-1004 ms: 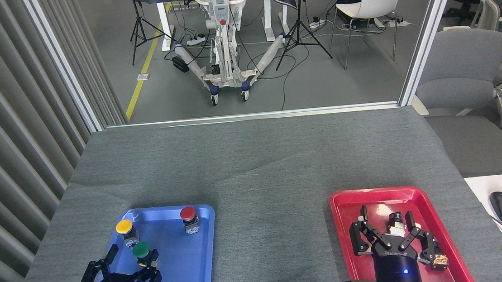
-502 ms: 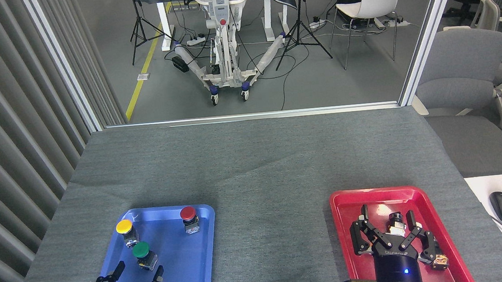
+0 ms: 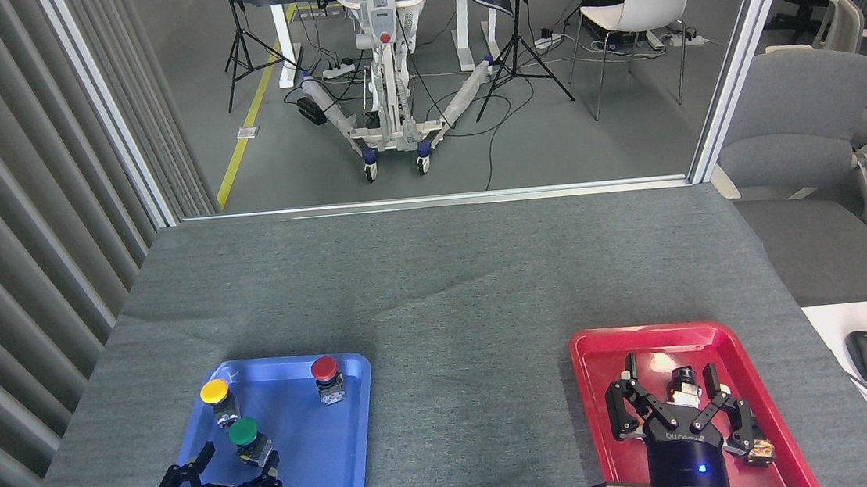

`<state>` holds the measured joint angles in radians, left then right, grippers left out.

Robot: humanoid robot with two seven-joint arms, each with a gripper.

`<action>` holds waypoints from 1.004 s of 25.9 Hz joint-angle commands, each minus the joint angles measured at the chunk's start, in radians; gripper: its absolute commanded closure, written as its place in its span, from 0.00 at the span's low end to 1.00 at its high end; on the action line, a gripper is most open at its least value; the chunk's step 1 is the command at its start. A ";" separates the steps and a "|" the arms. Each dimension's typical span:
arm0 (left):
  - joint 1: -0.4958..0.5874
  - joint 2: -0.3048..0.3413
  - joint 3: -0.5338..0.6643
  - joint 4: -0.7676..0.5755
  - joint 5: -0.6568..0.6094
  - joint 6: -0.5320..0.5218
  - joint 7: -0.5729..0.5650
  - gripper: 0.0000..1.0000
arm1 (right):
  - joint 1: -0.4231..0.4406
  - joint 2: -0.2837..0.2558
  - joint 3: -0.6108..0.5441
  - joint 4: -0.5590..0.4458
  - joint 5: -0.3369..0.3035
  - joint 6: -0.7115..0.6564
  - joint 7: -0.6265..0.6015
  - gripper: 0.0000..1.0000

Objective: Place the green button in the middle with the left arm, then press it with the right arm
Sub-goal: 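Lower the left gripper onto the green button and close it, then carry the green button with the left gripper toward the table middle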

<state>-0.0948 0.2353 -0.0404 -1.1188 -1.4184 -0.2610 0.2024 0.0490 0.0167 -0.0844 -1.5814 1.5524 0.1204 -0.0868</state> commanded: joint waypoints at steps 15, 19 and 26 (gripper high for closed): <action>-0.071 -0.004 -0.001 0.117 0.015 -0.009 0.112 0.99 | -0.001 0.002 0.000 0.000 0.000 0.001 -0.001 0.00; -0.069 -0.001 0.000 0.109 0.015 -0.069 0.114 1.00 | -0.001 0.002 0.002 0.000 0.000 0.001 -0.001 0.00; -0.057 -0.039 -0.019 -0.107 0.016 -0.109 0.121 1.00 | -0.001 0.002 0.002 0.001 0.000 0.001 -0.001 0.00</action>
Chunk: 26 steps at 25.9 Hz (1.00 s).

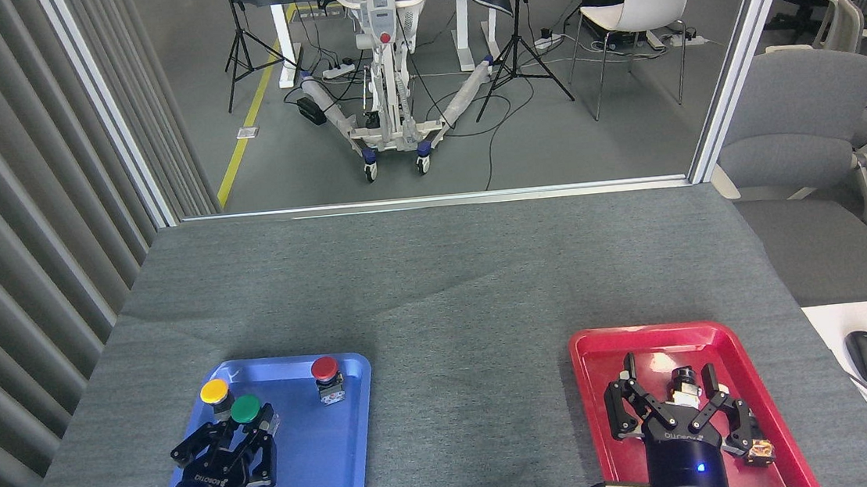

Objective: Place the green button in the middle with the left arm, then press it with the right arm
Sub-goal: 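Carry the green button with the left gripper toward the table middle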

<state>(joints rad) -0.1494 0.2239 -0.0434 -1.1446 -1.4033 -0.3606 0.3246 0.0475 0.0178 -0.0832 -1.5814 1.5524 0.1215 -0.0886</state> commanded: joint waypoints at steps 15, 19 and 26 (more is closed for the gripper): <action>-0.233 -0.359 -0.414 0.286 -0.177 0.091 -0.021 1.00 | 0.000 0.001 0.000 0.000 0.000 0.000 0.003 0.00; -0.243 -0.359 -0.509 0.313 -0.178 0.123 -0.019 1.00 | -0.001 -0.001 0.000 0.001 0.000 0.000 0.003 0.00; -0.242 -0.359 -0.521 0.345 -0.178 0.141 -0.022 1.00 | -0.003 0.001 -0.001 0.000 0.000 0.000 0.003 0.00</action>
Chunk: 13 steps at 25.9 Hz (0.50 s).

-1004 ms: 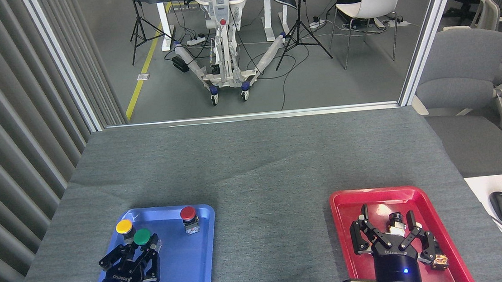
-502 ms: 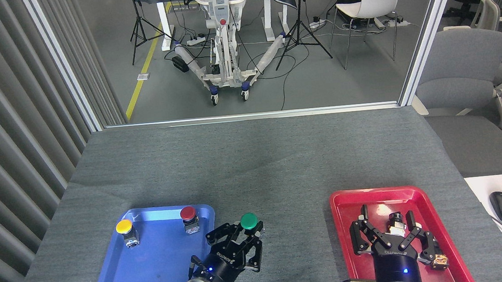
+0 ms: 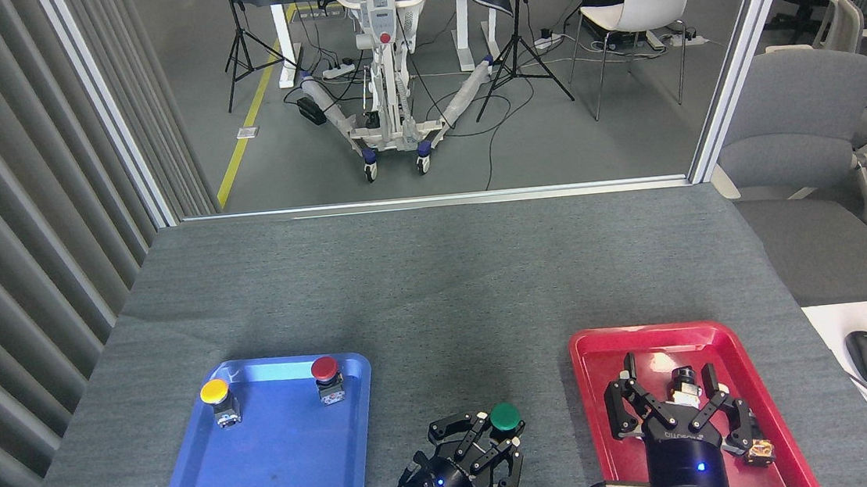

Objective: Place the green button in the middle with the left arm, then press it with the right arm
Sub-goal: 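Carry the green button with the left gripper toward the table middle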

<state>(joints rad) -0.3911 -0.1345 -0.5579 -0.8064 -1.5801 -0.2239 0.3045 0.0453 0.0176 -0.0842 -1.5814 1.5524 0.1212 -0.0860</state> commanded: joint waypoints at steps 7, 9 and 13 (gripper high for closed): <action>0.000 0.000 -0.011 0.003 0.009 0.035 0.039 0.65 | 0.001 0.002 0.001 0.000 0.000 0.000 0.000 0.00; 0.002 0.000 -0.011 0.003 0.012 0.038 0.088 0.45 | -0.001 0.004 0.001 0.000 0.000 -0.002 0.000 0.00; 0.003 -0.002 -0.014 -0.001 0.011 0.035 0.100 0.03 | -0.002 0.002 0.001 0.000 0.000 -0.002 0.000 0.00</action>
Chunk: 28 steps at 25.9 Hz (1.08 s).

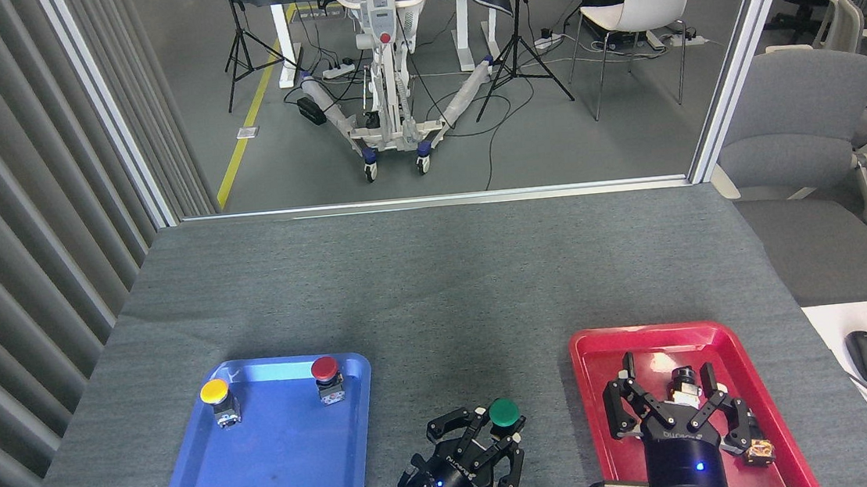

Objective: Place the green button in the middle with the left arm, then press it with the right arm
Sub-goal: 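Carry the green button with the left gripper toward the table middle, then open the left gripper, release the button, and withdraw to the blue tray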

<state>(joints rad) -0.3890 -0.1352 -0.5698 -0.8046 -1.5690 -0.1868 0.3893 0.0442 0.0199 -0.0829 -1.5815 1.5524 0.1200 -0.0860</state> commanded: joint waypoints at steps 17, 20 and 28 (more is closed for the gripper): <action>0.268 0.155 -0.002 -0.547 0.000 0.118 -0.101 0.01 | 0.009 -0.012 0.005 0.005 -0.017 -0.003 -0.057 0.00; 0.297 0.235 0.111 -0.602 0.041 0.113 -0.105 0.01 | 0.008 -0.012 0.014 0.003 -0.054 -0.010 -0.054 0.00; 0.433 0.348 0.515 -0.597 0.176 0.092 -0.090 0.01 | 0.022 -0.040 0.037 0.011 -0.054 -0.016 -0.032 0.00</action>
<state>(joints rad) -0.0033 0.1792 -0.1740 -1.3999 -1.4185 -0.0849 0.2895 0.0603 -0.0041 -0.0627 -1.5715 1.4997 0.1059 -0.1197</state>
